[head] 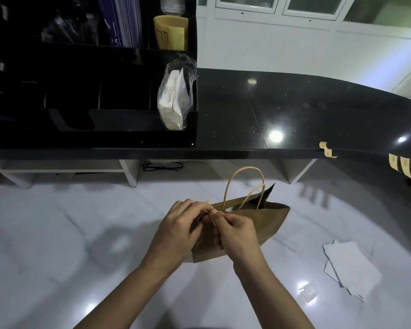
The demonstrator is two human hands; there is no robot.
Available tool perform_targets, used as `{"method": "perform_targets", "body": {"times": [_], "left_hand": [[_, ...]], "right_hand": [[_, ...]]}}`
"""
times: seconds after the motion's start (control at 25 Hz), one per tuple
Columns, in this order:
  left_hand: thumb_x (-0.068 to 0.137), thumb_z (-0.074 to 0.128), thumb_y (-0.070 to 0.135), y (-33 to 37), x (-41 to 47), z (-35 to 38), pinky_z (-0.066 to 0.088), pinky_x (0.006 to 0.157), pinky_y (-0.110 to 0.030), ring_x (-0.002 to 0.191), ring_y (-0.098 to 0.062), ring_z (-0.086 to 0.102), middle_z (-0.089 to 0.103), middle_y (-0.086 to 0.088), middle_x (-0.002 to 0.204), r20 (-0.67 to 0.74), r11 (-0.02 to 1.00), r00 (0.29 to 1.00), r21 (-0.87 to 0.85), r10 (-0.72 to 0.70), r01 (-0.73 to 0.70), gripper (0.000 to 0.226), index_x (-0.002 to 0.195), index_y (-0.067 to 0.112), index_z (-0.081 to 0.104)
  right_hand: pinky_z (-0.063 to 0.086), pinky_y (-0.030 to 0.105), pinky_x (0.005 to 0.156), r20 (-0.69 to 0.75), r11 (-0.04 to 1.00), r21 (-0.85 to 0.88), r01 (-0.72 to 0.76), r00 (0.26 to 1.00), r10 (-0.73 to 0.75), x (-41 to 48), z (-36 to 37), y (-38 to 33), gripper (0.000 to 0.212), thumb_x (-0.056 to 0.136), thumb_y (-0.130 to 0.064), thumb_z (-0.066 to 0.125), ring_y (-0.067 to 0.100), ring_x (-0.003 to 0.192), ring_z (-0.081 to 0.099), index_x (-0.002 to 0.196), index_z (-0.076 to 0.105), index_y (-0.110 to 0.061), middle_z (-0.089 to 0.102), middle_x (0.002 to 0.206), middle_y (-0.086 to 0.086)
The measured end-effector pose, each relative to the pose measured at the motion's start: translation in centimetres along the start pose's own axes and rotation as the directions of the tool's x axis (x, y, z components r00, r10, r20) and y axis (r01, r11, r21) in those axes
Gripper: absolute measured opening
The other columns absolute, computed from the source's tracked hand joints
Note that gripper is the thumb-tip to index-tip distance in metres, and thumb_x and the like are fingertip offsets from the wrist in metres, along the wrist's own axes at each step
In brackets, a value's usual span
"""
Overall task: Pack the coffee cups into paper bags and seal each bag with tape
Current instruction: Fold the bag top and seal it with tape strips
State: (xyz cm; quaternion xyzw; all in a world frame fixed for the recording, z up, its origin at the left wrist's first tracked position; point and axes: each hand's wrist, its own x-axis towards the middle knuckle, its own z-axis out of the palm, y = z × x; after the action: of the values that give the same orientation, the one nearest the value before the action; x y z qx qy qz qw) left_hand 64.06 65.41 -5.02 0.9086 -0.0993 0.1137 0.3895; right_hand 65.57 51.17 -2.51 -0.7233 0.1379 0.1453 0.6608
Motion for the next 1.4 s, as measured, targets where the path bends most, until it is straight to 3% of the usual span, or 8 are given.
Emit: {"method": "perform_targets", "body": {"times": [0.2,0.36,0.48,0.68,0.84,0.96,1.24,1.4], "left_hand": [[0.091,0.069,0.012,-0.3,0.2,0.3,0.049,0.085,-0.024,0.104,-0.005,0.05,0.053,0.015,0.108,0.048,0.999,0.999,0.027,-0.022,0.021,0.027,0.116,0.025,0.068],[0.093,0.069,0.015,-0.3,0.2,0.2,0.049,0.092,-0.021,0.115,-0.004,0.048,0.047,0.017,0.134,0.054,0.999,0.998,0.034,-0.043,0.041,0.024,0.115,0.025,0.07],[0.093,0.067,0.02,-0.1,0.4,0.2,0.05,0.086,-0.028,0.105,-0.006,0.047,0.061,0.02,0.117,0.087,0.994,0.996,0.106,-0.032,0.023,0.025,0.116,0.029,0.068],[0.095,0.063,0.028,-0.2,0.5,0.3,0.049,0.081,-0.029,0.097,-0.01,0.049,0.067,0.019,0.107,0.076,0.986,0.997,0.168,-0.026,0.013,0.019,0.113,0.029,0.067],[0.095,0.063,0.028,0.0,0.5,0.3,0.049,0.083,-0.028,0.099,-0.009,0.049,0.067,0.019,0.108,0.091,0.981,0.995,0.194,-0.04,0.021,0.018,0.113,0.029,0.068],[0.097,0.062,0.029,-0.2,0.6,-0.1,0.048,0.083,-0.027,0.099,-0.007,0.048,0.067,0.019,0.108,0.094,0.982,0.994,0.185,-0.055,0.037,0.019,0.114,0.029,0.068],[0.098,0.058,0.034,-0.3,0.6,-0.2,0.046,0.082,-0.024,0.099,-0.003,0.045,0.065,0.021,0.108,0.113,0.982,0.991,0.18,-0.072,0.051,0.02,0.116,0.032,0.065],[0.097,0.051,0.04,0.0,0.9,-0.2,0.044,0.085,-0.024,0.099,-0.006,0.045,0.062,0.02,0.106,0.139,0.981,0.99,0.193,-0.022,-0.006,0.021,0.115,0.036,0.061]], "right_hand": [[0.036,0.017,0.043,0.005,0.997,-0.042,-0.067,0.998,0.067,0.2,-0.2,-0.6,0.026,0.098,-0.018,0.065,0.01,0.041,0.043,0.081,0.08,-0.006,0.055,0.046,-0.005],[0.037,0.012,0.046,0.034,0.989,-0.136,-0.059,0.997,0.064,0.2,-0.7,-1.1,0.026,0.097,-0.022,0.065,-0.001,0.042,0.05,0.08,0.082,-0.011,0.068,0.059,-0.008],[0.036,0.01,0.046,0.025,0.987,-0.147,-0.064,0.997,0.068,0.2,-0.8,-1.2,0.025,0.097,-0.021,0.065,-0.003,0.041,0.049,0.082,0.081,-0.008,0.064,0.053,-0.011],[0.033,0.022,0.045,0.069,0.977,-0.149,-0.155,0.984,0.166,0.3,-1.5,-1.6,0.026,0.098,-0.018,0.059,0.013,0.043,0.037,0.086,0.081,-0.01,0.044,0.041,-0.009],[0.034,0.017,0.053,0.124,0.926,-0.373,-0.054,0.986,0.107,0.5,-2.6,-2.1,0.035,0.099,-0.03,0.059,0.0,0.044,0.048,0.078,0.08,-0.013,0.059,0.052,-0.014],[0.034,0.017,0.05,0.159,0.866,-0.498,0.029,0.986,0.058,0.8,-2.7,-1.3,0.046,0.101,-0.039,0.055,0.001,0.042,0.046,0.071,0.078,-0.013,0.058,0.051,-0.011],[0.03,0.024,0.045,0.206,0.955,-0.295,-0.008,0.976,0.072,0.8,-2.4,0.6,0.046,0.103,-0.036,0.056,0.013,0.044,0.034,0.069,0.076,-0.012,0.041,0.048,0.0],[0.029,0.025,0.044,0.193,0.959,-0.281,-0.039,0.976,0.096,1.2,-2.5,0.8,0.047,0.102,-0.035,0.059,0.016,0.044,0.033,0.077,0.072,0.003,0.04,0.049,0.005]]}}
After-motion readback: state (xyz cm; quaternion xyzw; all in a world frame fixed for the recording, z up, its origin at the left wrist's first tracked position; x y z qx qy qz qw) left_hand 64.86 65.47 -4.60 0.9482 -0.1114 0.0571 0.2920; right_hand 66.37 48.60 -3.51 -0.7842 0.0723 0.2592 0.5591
